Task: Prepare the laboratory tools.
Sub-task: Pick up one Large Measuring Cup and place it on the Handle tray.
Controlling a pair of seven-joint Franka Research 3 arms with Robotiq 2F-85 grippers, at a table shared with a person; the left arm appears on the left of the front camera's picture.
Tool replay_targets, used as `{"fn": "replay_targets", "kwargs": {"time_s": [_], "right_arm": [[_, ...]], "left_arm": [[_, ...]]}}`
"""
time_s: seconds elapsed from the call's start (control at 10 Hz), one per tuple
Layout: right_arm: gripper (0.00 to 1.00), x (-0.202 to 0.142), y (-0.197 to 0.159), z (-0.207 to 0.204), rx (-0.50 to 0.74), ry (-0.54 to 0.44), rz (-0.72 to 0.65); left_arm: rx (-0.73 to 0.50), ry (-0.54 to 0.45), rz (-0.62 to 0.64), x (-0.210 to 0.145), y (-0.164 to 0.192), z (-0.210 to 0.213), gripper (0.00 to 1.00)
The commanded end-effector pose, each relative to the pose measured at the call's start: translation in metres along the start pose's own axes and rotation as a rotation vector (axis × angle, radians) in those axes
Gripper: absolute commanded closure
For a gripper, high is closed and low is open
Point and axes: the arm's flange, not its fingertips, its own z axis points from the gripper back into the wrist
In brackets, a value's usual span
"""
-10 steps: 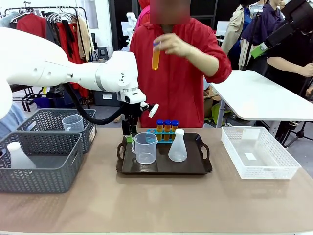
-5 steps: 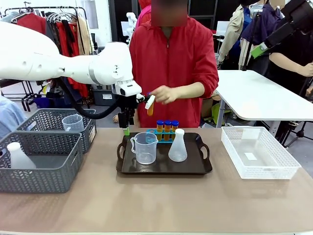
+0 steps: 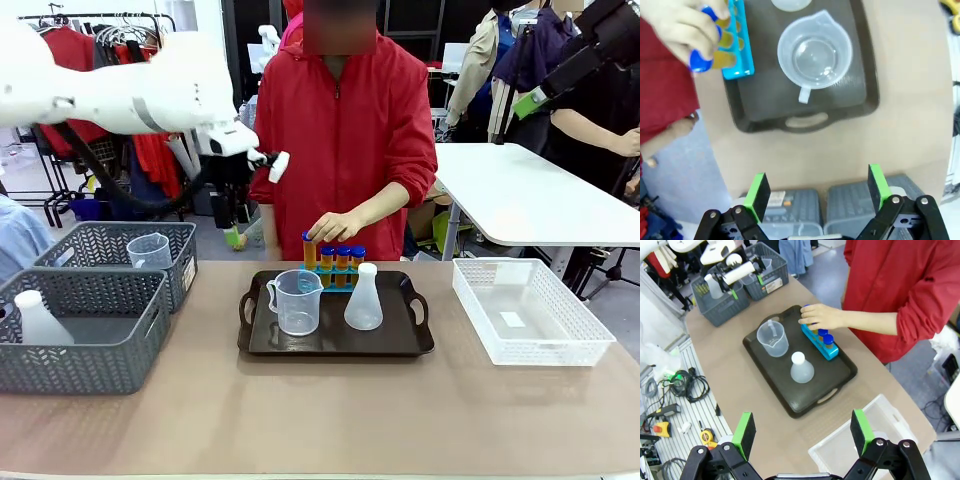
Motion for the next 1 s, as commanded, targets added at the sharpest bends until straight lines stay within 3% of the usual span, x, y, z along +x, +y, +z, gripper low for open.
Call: {"fn": "replay_targets", "kwargs": {"time_s": [0.0, 0.5, 0.9], "right_arm": [[0.00, 0.002, 0.001, 0.001, 0.006, -0.012, 0.006], [0.00, 0.002, 0.001, 0.001, 0.006, -0.012, 0.006], [0.00, 0.002, 0.001, 0.001, 0.006, -0.012, 0.006]], "left_arm": [[0.035, -0.030, 0.029, -0.014, -0.023, 0.026, 0.00], [0.106, -0.152, 0.148, -0.050, -0.050, 0.122, 0.00], [0.164, -0.404, 0.233, -0.085, -0.082, 0.192, 0.00]]}}
